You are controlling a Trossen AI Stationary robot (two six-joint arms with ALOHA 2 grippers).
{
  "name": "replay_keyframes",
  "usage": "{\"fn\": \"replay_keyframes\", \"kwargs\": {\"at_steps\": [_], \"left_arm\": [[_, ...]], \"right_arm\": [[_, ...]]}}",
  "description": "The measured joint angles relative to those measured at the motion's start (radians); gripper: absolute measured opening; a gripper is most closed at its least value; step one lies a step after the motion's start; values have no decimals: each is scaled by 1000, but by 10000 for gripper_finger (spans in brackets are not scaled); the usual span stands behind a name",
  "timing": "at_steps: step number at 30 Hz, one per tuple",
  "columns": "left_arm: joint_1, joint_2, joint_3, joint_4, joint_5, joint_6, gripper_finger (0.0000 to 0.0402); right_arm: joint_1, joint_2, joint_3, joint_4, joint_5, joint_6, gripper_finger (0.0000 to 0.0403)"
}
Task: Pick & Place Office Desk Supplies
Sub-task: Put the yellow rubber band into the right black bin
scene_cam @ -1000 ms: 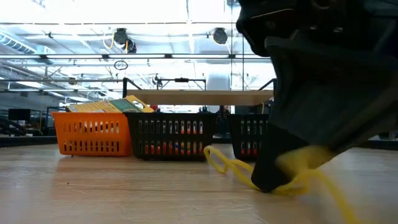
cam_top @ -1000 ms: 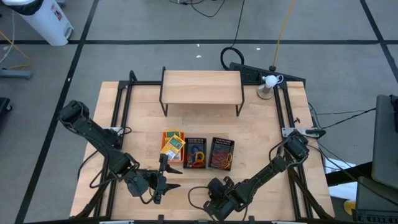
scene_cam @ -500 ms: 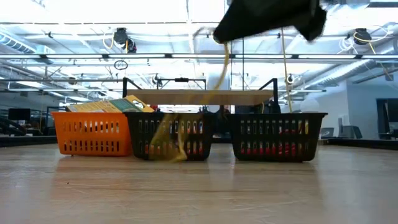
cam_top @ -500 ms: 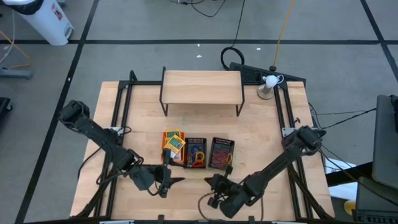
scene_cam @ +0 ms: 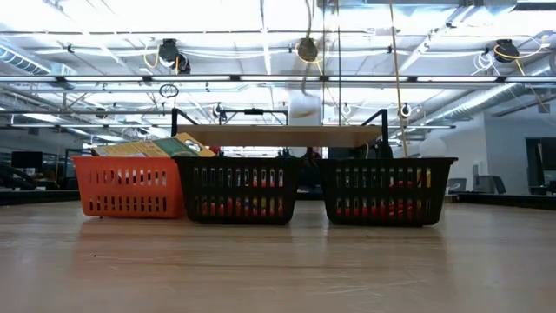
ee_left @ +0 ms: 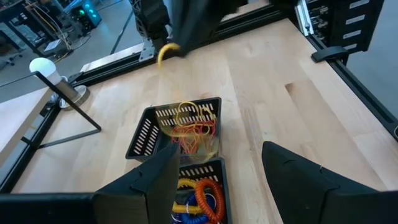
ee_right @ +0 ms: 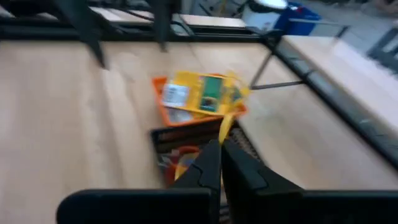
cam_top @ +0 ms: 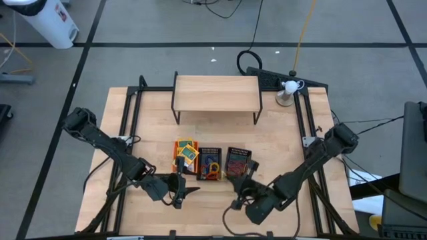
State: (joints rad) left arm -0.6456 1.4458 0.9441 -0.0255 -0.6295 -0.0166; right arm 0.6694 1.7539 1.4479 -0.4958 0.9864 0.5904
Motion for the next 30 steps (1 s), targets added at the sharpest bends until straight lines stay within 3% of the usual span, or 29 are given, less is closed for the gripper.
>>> {"fn": "replay_keyframes", "kwargs": {"at_steps": [12,19,24,30], "left_arm": [[25,0,0,11,0,-11,225],[30,0,0,29,0,-11,225],[30,0,0,29,0,-19,225],[34,0,0,30,0,-11,225]], "right_arm": [[-69,-42,-14,-284,33,114,0],[-114,-42,-127,-278,-71,196,0],[-140,-41,-240,-176,-153,234,4],[-166,-41,-338,84,-234,106,43]]}}
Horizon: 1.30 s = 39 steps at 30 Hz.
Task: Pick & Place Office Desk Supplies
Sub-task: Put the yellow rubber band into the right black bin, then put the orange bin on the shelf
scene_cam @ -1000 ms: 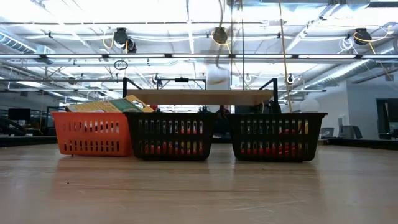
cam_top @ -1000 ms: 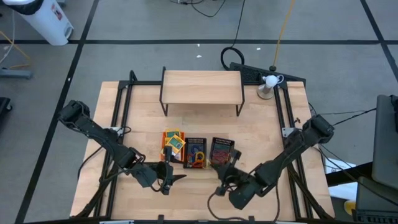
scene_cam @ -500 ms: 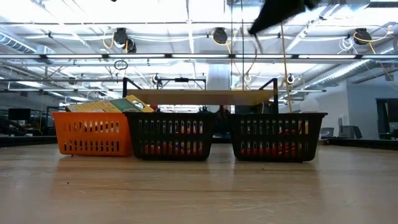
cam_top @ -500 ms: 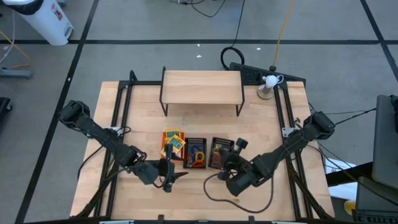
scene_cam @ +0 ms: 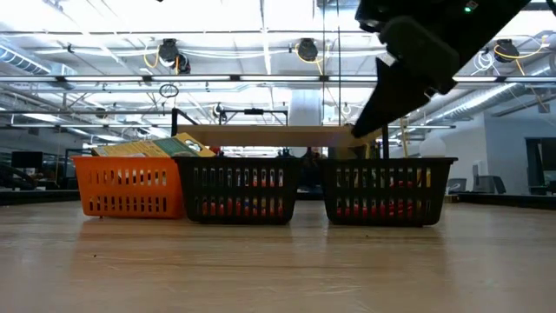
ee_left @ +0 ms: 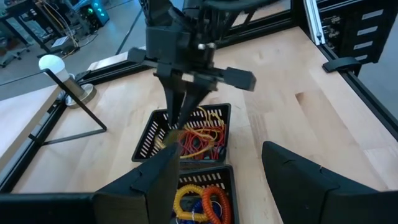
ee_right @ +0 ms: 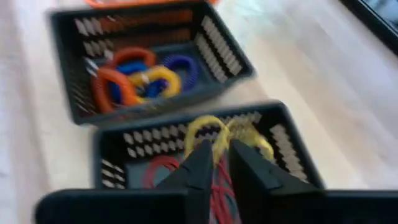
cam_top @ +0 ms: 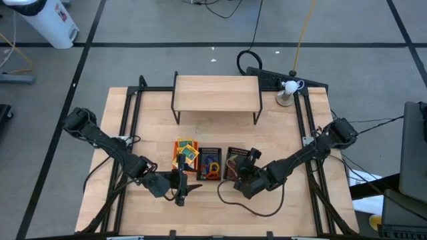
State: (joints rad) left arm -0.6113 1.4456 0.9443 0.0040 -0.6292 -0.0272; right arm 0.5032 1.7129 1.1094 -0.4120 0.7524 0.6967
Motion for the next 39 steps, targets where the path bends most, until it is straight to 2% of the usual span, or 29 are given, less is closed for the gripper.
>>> {"fn": "replay_keyframes", "kwargs": {"at_steps": [3,8,12,15,18,20,23,26,30,34,36,39], "left_arm": [[5,0,0,0,0,4,225],[28,0,0,-2,36,6,225],[45,-4,0,67,52,50,225],[34,-66,-1,43,39,137,225],[6,-199,-1,-70,-39,138,225],[-35,-309,-1,-216,-107,63,225],[-125,-460,-1,-446,-177,-146,225],[-250,-550,-53,-592,-283,-373,225],[-422,-577,-207,-559,-429,-580,225],[-561,-528,-386,-377,-595,-735,225],[-598,-493,-450,-252,-695,-735,225],[-569,-455,-486,-131,-729,-668,225]], "right_arm": [[-9,-5,-16,108,-37,-74,83],[-21,-52,-17,146,-83,-143,170],[-20,-135,-17,156,-70,-211,229],[-8,-214,-17,154,-42,-249,254],[18,-292,-17,154,-2,-289,267],[40,-335,-17,154,27,-314,269],[69,-384,-22,163,54,-350,268],[90,-417,-60,208,66,-382,266],[110,-449,-186,400,62,-428,267],[132,-475,-341,643,53,-467,267],[143,-497,-407,742,53,-480,265],[147,-530,-475,853,36,-481,264]]}}
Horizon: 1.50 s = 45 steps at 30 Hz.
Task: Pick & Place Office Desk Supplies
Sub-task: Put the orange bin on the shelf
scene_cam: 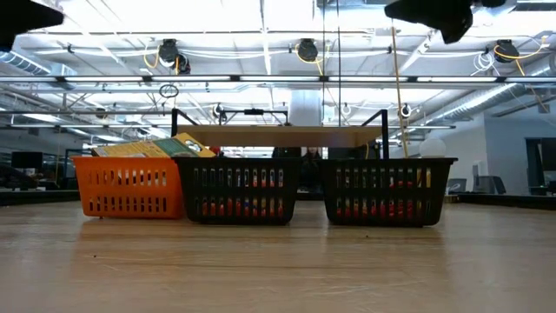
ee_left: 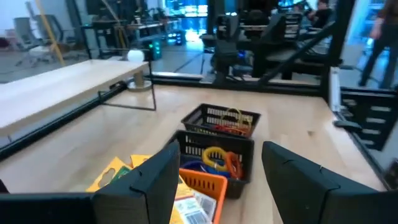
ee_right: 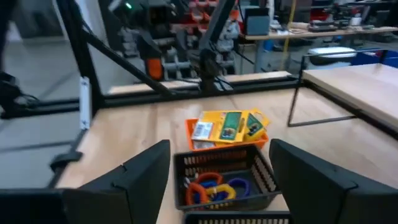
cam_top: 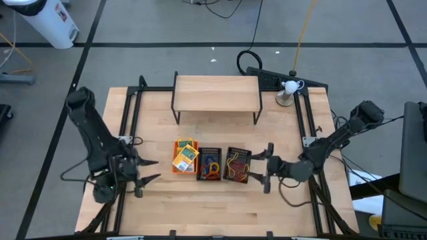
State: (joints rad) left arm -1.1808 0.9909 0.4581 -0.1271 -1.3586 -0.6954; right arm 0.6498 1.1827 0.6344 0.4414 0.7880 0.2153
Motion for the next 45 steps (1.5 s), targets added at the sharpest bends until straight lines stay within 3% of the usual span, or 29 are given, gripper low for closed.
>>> {"fn": "replay_keyframes", "kwargs": {"at_steps": [2,12,18,29,35,45], "left_arm": [[68,26,-6,36,62,19,225],[408,184,10,75,612,34,225],[534,249,87,-55,858,49,225],[657,421,318,-386,1054,134,225],[710,524,389,-400,1161,199,225],[763,648,484,-420,1220,272,225]], "right_arm": [[0,-9,-29,61,-35,-1,264],[0,-12,-63,131,-87,-52,265],[0,-12,-63,131,-84,-81,264],[-1,-12,-63,148,-83,-90,258],[-1,-12,-63,157,-83,-99,258],[-2,-12,-63,161,-82,-107,258]]}}
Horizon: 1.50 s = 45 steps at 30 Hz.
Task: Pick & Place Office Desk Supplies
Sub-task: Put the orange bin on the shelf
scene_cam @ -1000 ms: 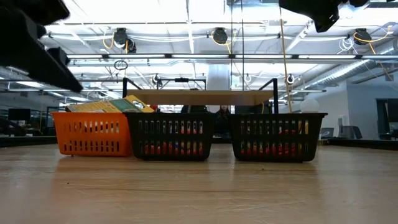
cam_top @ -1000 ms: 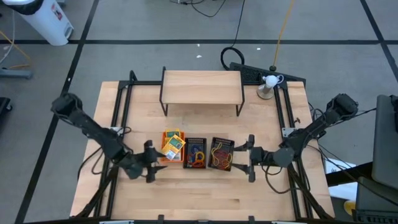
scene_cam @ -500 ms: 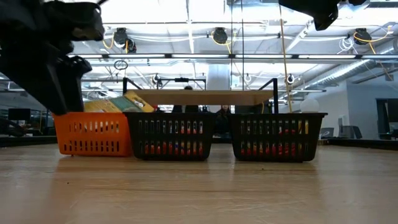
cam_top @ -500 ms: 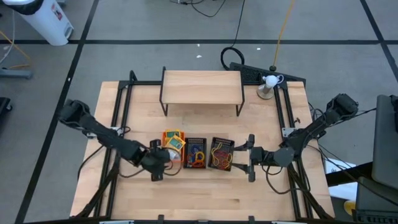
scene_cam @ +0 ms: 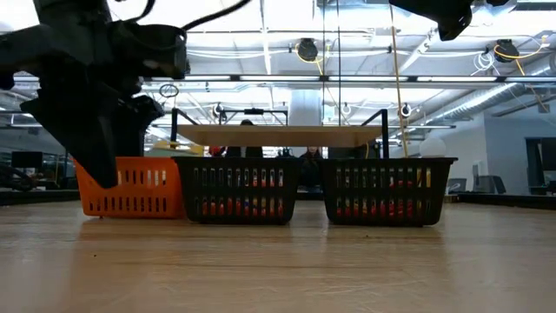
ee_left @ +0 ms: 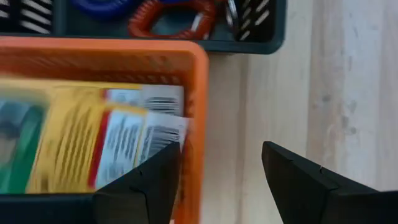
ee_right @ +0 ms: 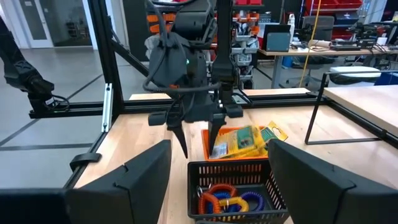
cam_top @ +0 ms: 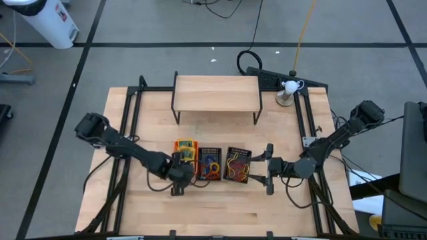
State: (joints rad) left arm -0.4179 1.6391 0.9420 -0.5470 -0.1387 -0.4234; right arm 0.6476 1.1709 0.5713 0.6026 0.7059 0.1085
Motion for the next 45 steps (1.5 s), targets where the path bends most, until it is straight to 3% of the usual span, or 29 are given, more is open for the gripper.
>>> {"fn": "replay_keyframes", "kwargs": {"at_steps": [4,9,12,16,17,24,38,45], "left_arm": [[10,53,1,-19,51,-5,225],[16,78,-1,-53,42,-4,211],[16,74,-1,-56,40,-3,155],[9,67,-1,-58,38,31,31],[7,67,-1,-58,37,39,17],[5,67,79,-156,40,32,2],[-12,67,579,-642,-135,127,0],[24,66,773,-881,-201,138,0]], "right_arm": [[0,0,0,0,0,1,258],[0,0,0,4,3,0,258],[0,0,0,14,3,0,258],[0,0,0,17,3,0,258],[0,0,0,18,4,0,258],[0,0,0,22,3,-1,258],[0,0,0,29,0,2,258],[0,0,0,39,0,2,258]]}}
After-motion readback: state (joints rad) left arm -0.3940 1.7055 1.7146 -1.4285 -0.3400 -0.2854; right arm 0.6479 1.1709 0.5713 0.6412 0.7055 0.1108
